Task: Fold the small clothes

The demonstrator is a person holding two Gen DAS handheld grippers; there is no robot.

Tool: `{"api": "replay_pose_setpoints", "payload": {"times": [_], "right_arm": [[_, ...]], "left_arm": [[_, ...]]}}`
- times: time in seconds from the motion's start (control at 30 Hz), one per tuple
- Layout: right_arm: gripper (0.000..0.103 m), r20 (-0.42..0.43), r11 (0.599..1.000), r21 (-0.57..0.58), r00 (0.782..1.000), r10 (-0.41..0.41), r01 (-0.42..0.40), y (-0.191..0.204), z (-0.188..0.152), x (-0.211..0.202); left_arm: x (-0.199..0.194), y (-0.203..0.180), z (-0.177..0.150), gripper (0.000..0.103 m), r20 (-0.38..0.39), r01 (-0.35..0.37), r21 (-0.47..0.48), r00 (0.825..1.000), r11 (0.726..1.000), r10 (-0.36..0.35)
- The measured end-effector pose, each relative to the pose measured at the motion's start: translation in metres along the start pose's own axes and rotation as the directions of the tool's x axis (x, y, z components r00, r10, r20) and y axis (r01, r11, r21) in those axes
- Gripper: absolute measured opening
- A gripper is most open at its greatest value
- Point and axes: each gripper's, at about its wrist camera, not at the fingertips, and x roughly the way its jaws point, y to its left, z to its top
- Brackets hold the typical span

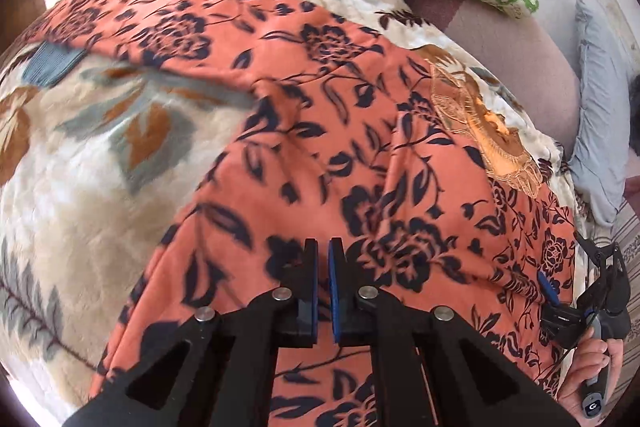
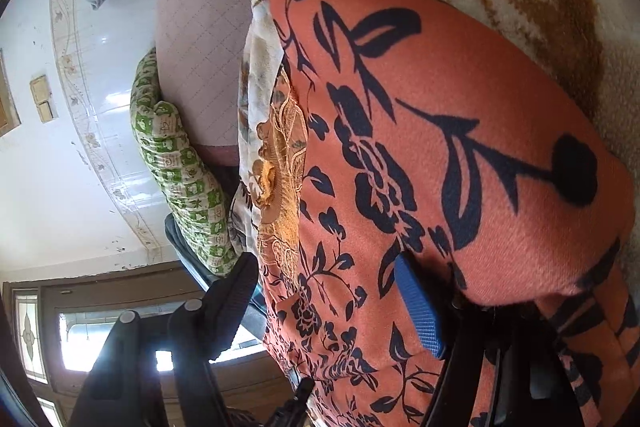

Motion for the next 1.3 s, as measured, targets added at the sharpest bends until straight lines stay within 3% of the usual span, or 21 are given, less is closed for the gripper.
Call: {"api": "replay_pose_setpoints", "payload": {"times": [0.1,0.13,0.2,0.23,0.27,0.43,0.5,0.53,0.57,0.6,0.67,0.77,1.0,1.2,1.3], "right_arm": [[0.074,0.023,0.996,0.024,0.996,0.087,-0.087,0.002,-0.004,-0.011],[0.074,0.028,0.995,-0.002,0.994,0.103,-0.103,0.008,-0.005,-0.014],[0.074,0.072,0.992,-0.053,0.990,0.119,-0.115,0.018,-0.006,-0.026],[0.074,0.103,0.990,-0.063,0.986,0.133,-0.127,0.021,-0.007,-0.033],[0.074,0.128,0.987,-0.063,0.980,0.152,-0.144,0.022,-0.006,-0.039],[0.075,0.238,0.980,-0.017,0.951,0.198,-0.199,0.010,0.008,-0.071],[0.075,0.300,0.970,0.002,0.926,0.231,-0.243,0.004,0.017,-0.090],[0.074,0.328,0.965,0.004,0.912,0.247,-0.263,0.001,0.021,-0.099],[0.074,0.351,0.961,0.002,0.900,0.259,-0.277,-0.001,0.024,-0.107],[0.074,0.367,0.959,0.001,0.892,0.263,-0.283,-0.001,0.029,-0.113],[0.074,0.384,0.956,0.005,0.883,0.270,-0.294,-0.002,0.035,-0.121],[0.074,0.374,0.956,0.018,0.889,0.266,-0.293,-0.003,0.039,-0.119],[0.074,0.279,0.965,0.012,0.928,0.248,-0.262,0.004,0.038,-0.094],[0.074,0.284,0.968,0.001,0.928,0.241,-0.252,0.005,0.037,-0.095],[0.074,0.262,0.969,-0.042,0.933,0.244,-0.242,0.015,0.035,-0.089]], "left_arm": [[-0.003,0.004,0.004,0.005,-0.001,0.045,-0.027,0.999,0.999,-0.045],[-0.005,0.001,0.009,0.009,0.011,0.053,-0.038,0.999,0.998,-0.053],[-0.008,-0.010,0.020,0.043,0.046,0.105,-0.055,0.994,0.993,-0.103],[-0.007,-0.017,0.024,0.086,0.058,0.124,-0.055,0.991,0.991,-0.120],[-0.003,-0.024,0.027,0.102,0.053,0.117,-0.048,0.992,0.992,-0.114],[0.032,-0.067,0.034,0.101,-0.009,0.055,0.069,0.998,0.996,-0.055],[0.040,-0.083,0.029,0.075,-0.002,0.023,0.158,1.000,0.987,-0.023],[0.045,-0.092,0.026,0.045,-0.007,-0.006,0.213,1.000,0.977,0.008],[0.048,-0.098,0.024,0.033,0.002,-0.059,0.262,0.998,0.963,0.061],[0.050,-0.101,0.022,0.028,0.025,-0.089,0.298,0.996,0.950,0.085],[0.046,-0.101,0.023,0.003,0.048,-0.071,0.325,0.997,0.943,0.058],[0.032,-0.089,0.030,0.003,0.052,-0.011,0.275,0.999,0.961,-0.004],[0.004,-0.072,0.055,0.002,0.152,-0.111,0.292,0.986,0.950,0.069],[-0.016,-0.039,0.076,0.002,0.247,-0.218,0.195,0.955,0.956,0.167],[-0.016,-0.030,0.077,0.002,0.276,-0.254,0.200,0.941,0.946,0.195]]}}
